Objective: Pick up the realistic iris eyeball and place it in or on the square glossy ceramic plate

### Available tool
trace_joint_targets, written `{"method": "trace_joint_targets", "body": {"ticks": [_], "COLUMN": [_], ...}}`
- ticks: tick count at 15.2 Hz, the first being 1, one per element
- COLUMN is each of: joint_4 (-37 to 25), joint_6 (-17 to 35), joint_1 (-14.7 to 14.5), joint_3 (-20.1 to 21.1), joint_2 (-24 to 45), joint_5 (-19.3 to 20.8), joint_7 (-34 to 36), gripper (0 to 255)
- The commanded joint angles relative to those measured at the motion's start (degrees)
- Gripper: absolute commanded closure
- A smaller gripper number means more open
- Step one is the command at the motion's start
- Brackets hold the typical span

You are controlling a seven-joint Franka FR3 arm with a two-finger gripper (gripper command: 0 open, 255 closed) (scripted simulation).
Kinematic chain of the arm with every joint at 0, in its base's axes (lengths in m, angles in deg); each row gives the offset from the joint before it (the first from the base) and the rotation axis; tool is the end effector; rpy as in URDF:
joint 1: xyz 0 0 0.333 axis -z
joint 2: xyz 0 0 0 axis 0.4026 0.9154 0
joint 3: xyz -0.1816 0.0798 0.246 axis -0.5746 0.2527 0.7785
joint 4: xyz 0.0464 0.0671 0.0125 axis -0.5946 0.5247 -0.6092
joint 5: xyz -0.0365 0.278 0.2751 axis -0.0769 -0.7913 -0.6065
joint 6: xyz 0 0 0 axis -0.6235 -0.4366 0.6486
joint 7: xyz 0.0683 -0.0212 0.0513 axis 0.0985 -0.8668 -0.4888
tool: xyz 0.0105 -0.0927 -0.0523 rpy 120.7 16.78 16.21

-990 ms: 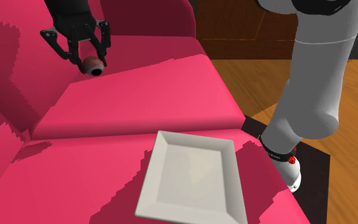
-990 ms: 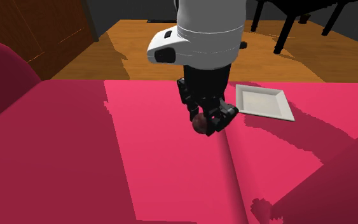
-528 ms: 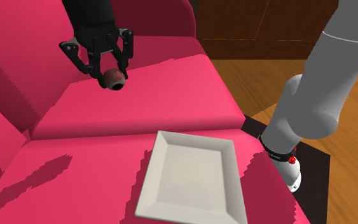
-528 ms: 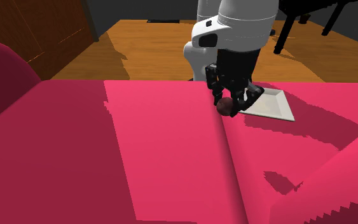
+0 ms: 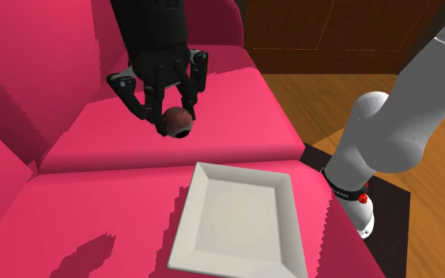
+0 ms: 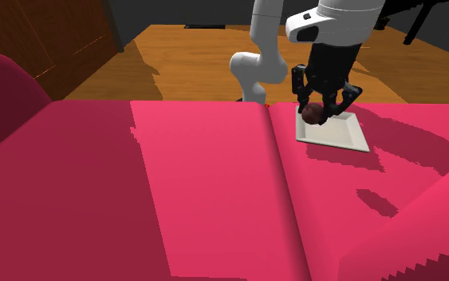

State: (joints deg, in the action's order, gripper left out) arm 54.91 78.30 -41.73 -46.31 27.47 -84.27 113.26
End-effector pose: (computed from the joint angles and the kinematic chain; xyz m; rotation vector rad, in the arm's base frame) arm 0.3064 0.3922 0.5843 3.1072 -0.1498 -0.1538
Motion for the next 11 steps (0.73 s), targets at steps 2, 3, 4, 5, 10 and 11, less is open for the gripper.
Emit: {"method": "trace_joint_targets", "body": {"ticks": [2,3,4,5,10,11], "joint_4": [4.5,5.6,6.7,7.7,12.2,13.1], "joint_6": [-0.1,-0.3,-0.4,-0.6,-1.0,-0.3], "joint_1": [-1.6,-2.1,-2.7,-3.3,-6.3,-6.4], "joint_3": [0.7,0.9,1.2,1.5,3.2,3.3], "joint_2": [-5.4,-6.9,-8.4,-9.8,-15.9,-16.0], "joint_5": [-2.9,-3.8,-4.6,-5.5,-9.4,-9.5], "joint_7": [1.5,2.0,2.6,3.3,6.5,6.4], "gripper": [255,255,255,255,255,255]}}
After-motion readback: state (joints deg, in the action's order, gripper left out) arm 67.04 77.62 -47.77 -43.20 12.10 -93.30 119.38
